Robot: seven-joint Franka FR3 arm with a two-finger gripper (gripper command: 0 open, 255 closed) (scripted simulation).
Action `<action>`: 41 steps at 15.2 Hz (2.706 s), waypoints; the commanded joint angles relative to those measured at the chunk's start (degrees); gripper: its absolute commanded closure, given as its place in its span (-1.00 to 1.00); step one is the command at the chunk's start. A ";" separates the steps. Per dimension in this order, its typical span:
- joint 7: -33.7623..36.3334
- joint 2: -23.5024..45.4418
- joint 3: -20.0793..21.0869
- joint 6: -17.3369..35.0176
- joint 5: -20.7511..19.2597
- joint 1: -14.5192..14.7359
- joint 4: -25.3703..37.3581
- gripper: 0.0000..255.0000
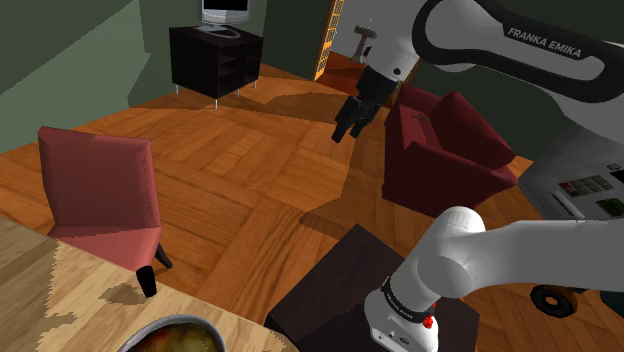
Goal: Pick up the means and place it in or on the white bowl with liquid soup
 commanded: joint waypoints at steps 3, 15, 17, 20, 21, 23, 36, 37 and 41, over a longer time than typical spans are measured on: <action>2.25 0.61 2.42 3.08 1.15 0.62 -2.08 -1.00; 16.11 12.71 17.68 23.05 6.40 3.82 -7.69 -1.00; 18.69 16.06 20.33 26.46 6.48 3.91 -7.42 -1.00; 22.95 21.70 24.37 31.43 5.74 3.61 -6.37 -1.00; 24.52 23.73 25.74 33.03 5.19 3.38 -5.86 -1.00; 27.94 28.00 28.52 36.09 3.54 2.69 -4.58 -1.00; 62.11 62.11 35.52 45.55 -29.03 4.41 12.56 -1.00; 64.26 64.65 34.52 45.37 -31.30 5.95 14.52 -1.00; 70.72 74.28 30.60 44.14 -37.99 12.09 23.00 -1.00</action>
